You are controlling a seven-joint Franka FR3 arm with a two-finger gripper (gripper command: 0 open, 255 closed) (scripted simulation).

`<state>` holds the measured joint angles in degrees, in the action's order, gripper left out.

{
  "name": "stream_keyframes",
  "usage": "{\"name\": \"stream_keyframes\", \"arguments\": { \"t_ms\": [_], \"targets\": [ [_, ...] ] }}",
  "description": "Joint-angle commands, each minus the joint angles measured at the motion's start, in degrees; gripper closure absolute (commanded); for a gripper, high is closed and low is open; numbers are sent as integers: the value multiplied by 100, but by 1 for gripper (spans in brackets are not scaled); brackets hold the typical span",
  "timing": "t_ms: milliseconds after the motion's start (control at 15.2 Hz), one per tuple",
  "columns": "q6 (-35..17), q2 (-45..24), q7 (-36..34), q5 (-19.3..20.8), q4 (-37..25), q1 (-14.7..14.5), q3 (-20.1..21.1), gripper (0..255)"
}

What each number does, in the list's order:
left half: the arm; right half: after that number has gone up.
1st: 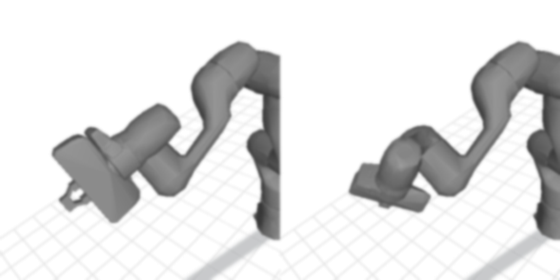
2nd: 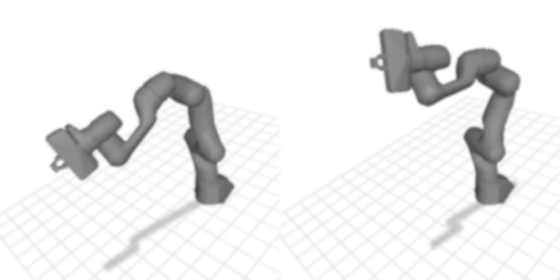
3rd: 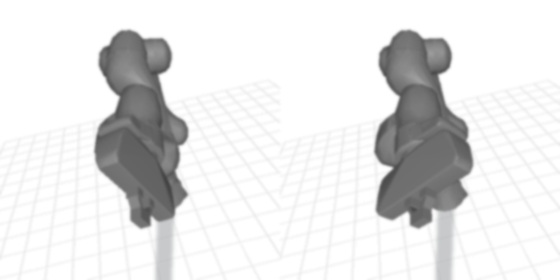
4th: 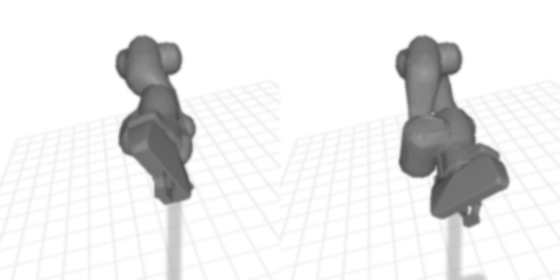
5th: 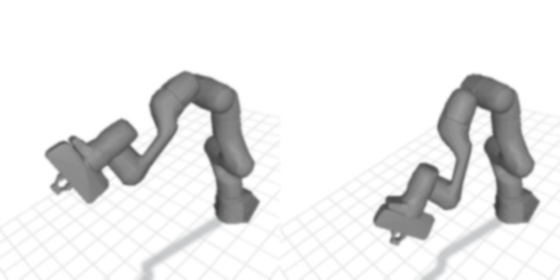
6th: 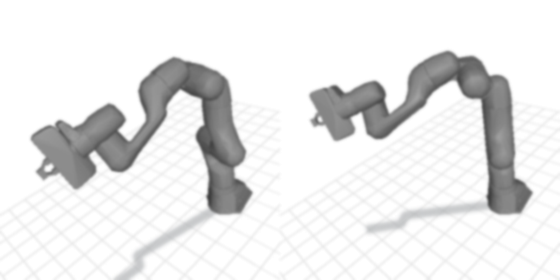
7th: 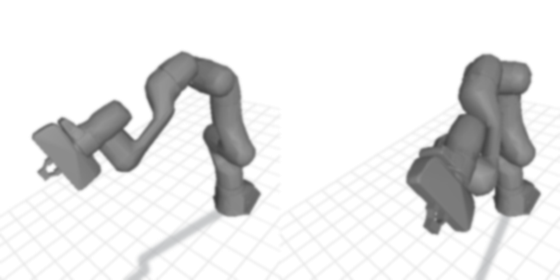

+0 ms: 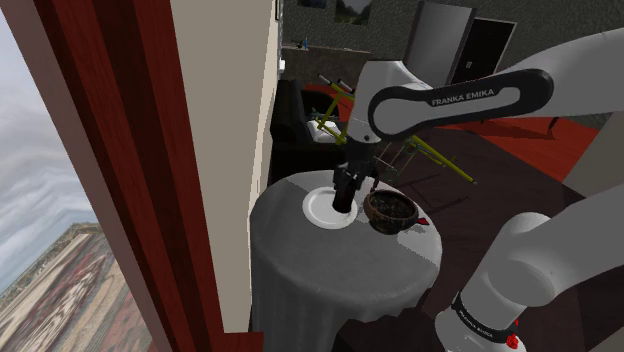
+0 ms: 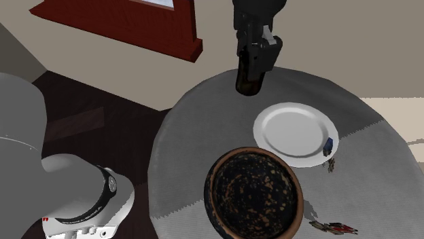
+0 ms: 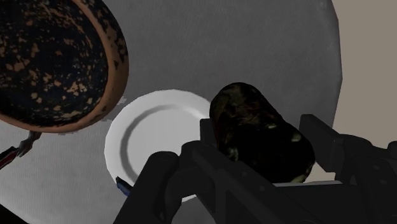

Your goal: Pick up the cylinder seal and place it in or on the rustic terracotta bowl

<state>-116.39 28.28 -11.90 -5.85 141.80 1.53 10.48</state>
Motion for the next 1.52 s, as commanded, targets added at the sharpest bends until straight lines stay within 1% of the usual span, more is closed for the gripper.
{"name": "stream_keyframes", "arguments": {
  "t_ms": [0, 330, 858, 1188, 1452],
  "targets": [
    [177, 53, -5, 4, -124, -1, -10, 255],
    [535, 118, -8, 20, -417, 6, -37, 255],
    [936, 851, 1068, 429, -42, 424, -943, 255],
    [1160, 1085, 1751, 777, -28, 729, -1529, 255],
    [1295, 1136, 2248, 1035, -123, 946, -1954, 255]
  ]
}}
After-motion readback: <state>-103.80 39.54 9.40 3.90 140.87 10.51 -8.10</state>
